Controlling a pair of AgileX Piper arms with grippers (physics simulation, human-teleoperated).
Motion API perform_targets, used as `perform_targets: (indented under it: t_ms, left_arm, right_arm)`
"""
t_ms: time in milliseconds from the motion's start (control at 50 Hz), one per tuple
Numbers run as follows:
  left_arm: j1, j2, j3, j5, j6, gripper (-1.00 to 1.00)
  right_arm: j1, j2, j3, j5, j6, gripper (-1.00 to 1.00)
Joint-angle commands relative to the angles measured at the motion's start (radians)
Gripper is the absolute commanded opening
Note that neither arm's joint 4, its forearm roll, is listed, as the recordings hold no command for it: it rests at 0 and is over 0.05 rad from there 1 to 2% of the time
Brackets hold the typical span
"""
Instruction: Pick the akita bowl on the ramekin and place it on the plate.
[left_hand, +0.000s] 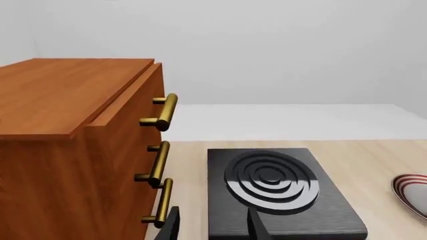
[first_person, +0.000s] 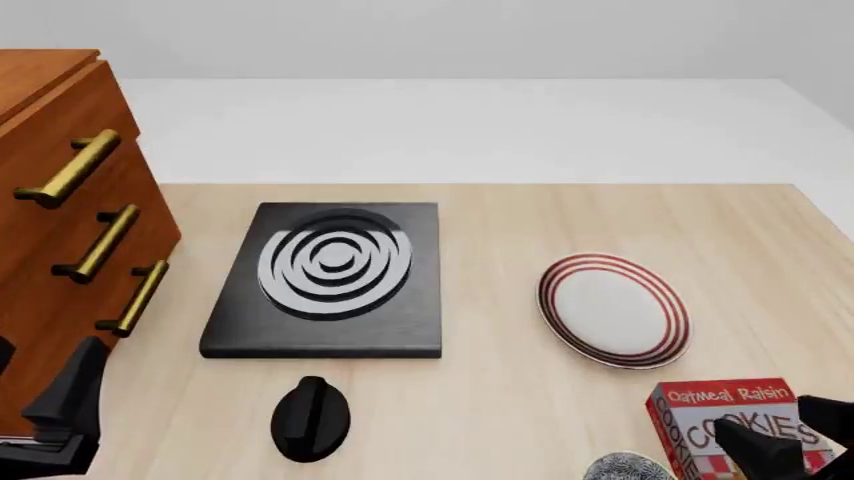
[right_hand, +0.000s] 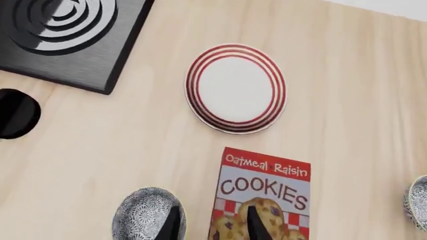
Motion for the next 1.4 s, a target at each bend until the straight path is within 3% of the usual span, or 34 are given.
perform_targets:
  t_ms: [20, 440, 1400]
  left_arm:
    - [-0.002, -0.012, 0.000, 0.008, 0.002, 1.00]
    - [-0.004, -0.034, -0.003, 0.024, 0.006, 1.00]
    - [-0.003, -0.037, -0.011, 0.031, 0.003, 1.00]
  right_arm:
    - [0.067, 0.013, 0.037, 0.046, 0.060, 1.00]
    - [0.163, 0.131, 0.095, -0.066, 0.149, 1.00]
    - [0.277, 0.096, 0.185, -0.033, 0.287, 1.00]
